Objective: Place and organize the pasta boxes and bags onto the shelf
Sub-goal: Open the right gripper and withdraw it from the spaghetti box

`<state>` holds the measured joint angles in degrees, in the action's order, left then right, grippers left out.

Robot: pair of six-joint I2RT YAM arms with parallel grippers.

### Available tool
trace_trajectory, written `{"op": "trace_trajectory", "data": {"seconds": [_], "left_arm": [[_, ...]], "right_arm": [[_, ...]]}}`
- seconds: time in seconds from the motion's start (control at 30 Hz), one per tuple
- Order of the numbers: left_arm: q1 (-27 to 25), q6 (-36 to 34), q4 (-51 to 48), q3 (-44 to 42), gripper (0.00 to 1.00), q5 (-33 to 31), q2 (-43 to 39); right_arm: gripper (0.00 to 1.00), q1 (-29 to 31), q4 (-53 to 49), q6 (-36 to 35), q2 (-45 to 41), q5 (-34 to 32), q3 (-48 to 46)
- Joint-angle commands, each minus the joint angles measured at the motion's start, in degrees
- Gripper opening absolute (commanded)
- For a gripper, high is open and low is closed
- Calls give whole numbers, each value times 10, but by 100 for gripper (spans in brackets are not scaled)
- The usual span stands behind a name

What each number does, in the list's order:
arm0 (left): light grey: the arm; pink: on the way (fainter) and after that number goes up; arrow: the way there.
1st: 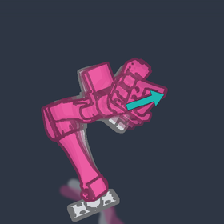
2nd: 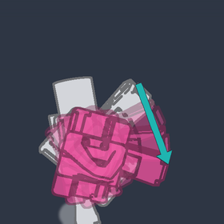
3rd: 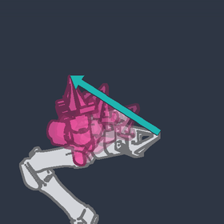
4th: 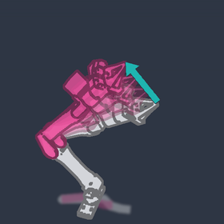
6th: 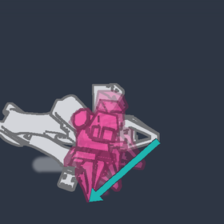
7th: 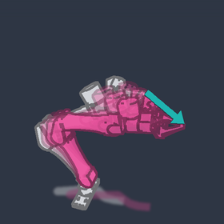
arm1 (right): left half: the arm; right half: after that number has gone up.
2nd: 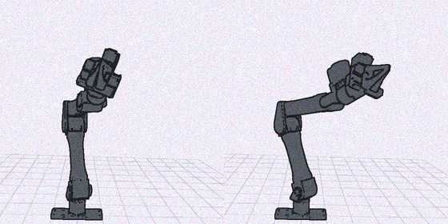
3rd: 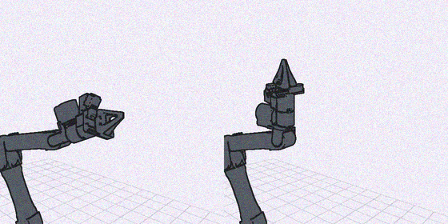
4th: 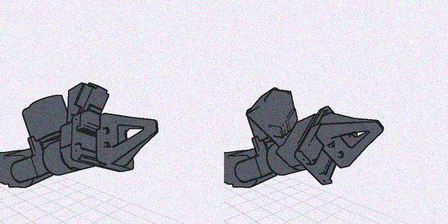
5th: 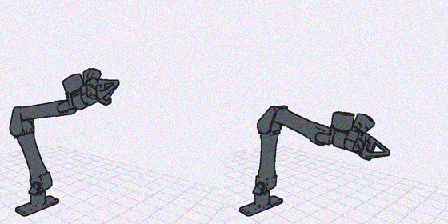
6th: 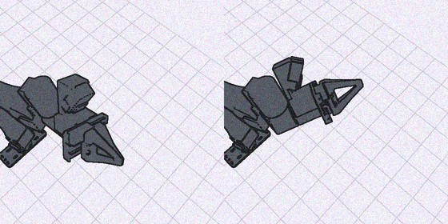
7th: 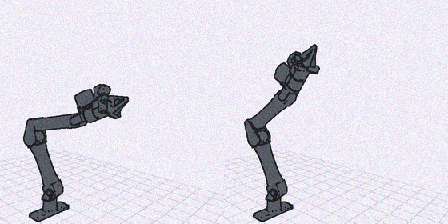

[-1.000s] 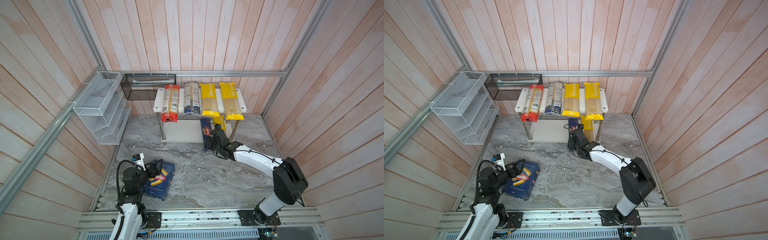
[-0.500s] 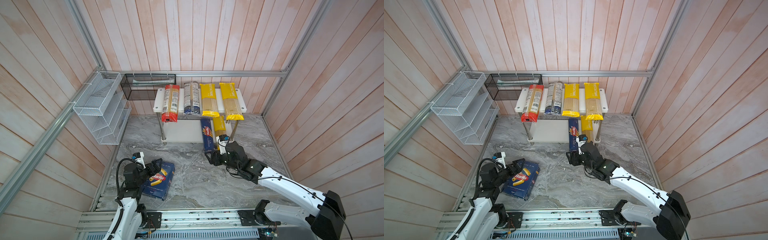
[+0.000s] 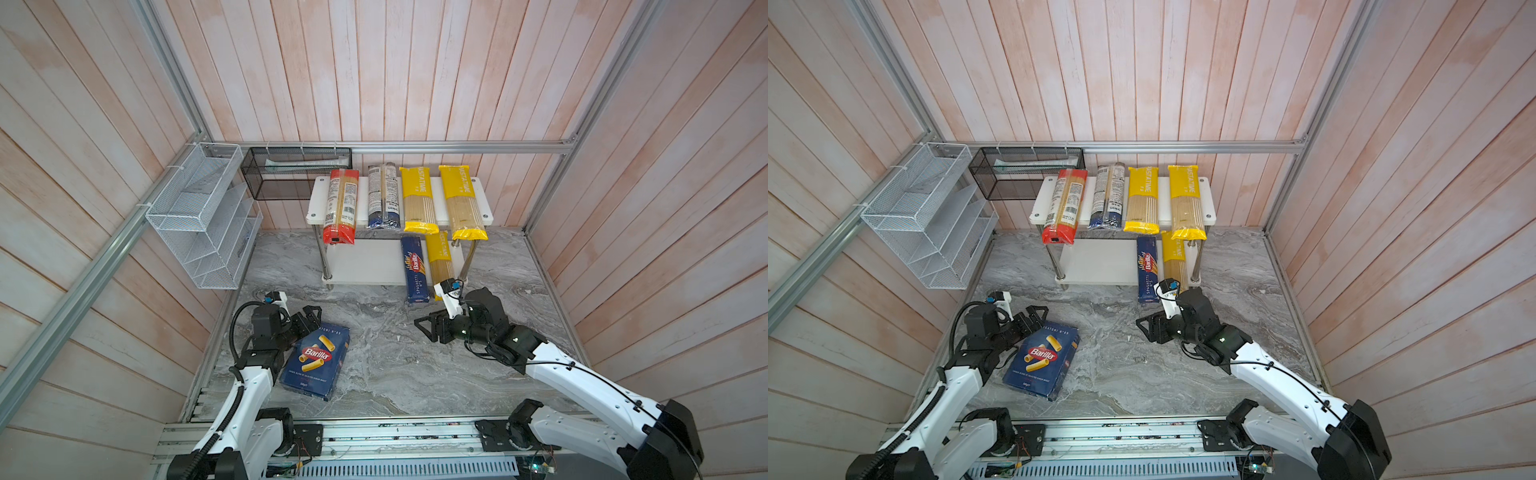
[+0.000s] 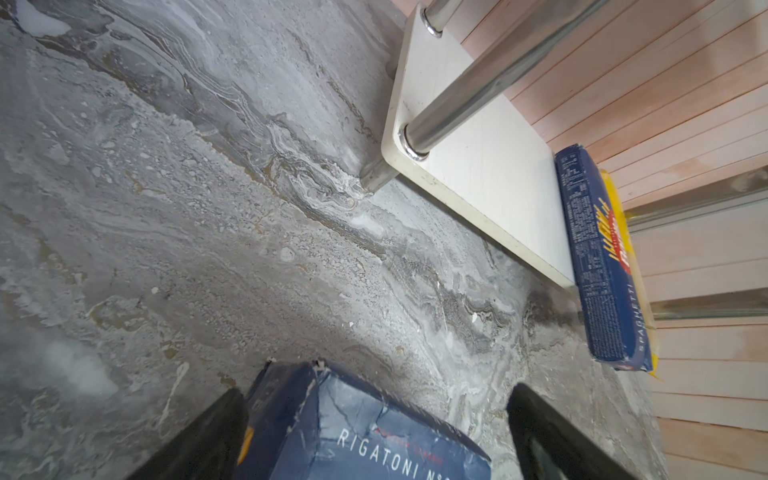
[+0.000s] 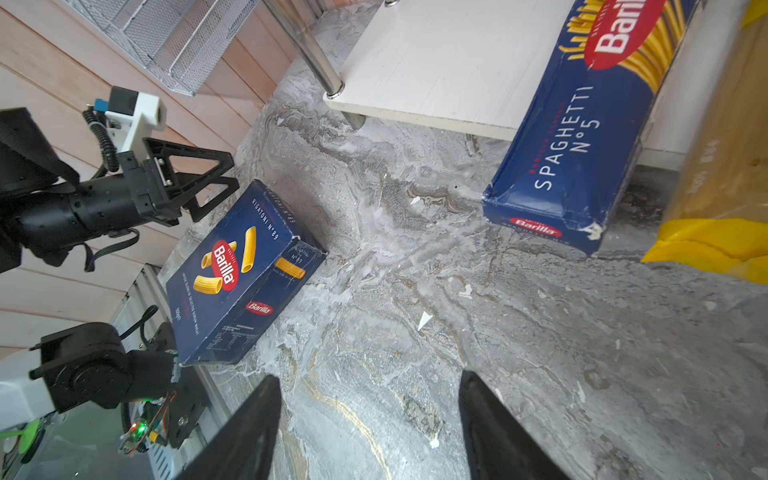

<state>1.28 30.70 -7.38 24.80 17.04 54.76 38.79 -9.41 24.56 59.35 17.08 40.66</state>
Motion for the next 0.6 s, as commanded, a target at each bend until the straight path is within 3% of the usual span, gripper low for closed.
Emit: {"op": "trace_trajectory", "data": {"seconds": [0.0, 0.2, 0.57], "left_arm": [[-30, 13, -31, 28, 100, -65, 32], [-80, 6, -84, 76, 99, -110, 96], [-105, -1, -22, 103, 100, -79, 158]], "right_arm": [[67, -18, -3, -21, -9, 56, -10], [67, -36, -16, -16, -2, 86, -10], [66, -42, 11, 10, -25, 85, -48]]}}
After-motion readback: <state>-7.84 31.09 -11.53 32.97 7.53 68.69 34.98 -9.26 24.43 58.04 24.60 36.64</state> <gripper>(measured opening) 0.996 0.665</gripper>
